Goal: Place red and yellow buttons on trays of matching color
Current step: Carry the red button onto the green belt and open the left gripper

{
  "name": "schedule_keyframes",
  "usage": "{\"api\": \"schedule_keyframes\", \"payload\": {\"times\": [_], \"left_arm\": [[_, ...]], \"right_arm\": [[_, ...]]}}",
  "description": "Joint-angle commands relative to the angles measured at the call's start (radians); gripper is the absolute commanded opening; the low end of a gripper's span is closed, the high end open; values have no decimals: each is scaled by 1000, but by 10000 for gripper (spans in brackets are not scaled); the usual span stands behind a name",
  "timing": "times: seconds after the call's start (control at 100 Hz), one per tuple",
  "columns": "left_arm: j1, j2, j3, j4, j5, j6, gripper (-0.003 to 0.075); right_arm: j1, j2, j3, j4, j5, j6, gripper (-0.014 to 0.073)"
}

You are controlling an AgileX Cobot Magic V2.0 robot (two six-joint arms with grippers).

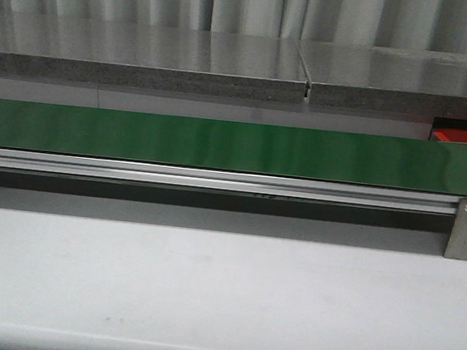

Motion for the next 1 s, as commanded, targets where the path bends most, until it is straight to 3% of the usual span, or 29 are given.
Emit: {"api": "schedule_keyframes", "payload": {"times": [0.0, 0.18, 0.28, 0.77, 0.99], "left_arm": [[5, -61, -29, -19, -33, -11, 304], [5, -67, -29, -17, -18, -11, 66], [5, -85, -29, -17, 5, -5, -21], [-3, -381, -29, -20, 137, 32, -20], [-91, -425, -23, -35, 156, 75, -20]], "right_arm": [[0, -2, -27, 17, -12, -11, -68], [0, -2, -27, 17, -12, -11, -68], [0, -2, -27, 17, -12, -11, -68], [0, -2, -27, 17, -12, -11, -68], [0, -2, -27, 17, -12, -11, -68]]}}
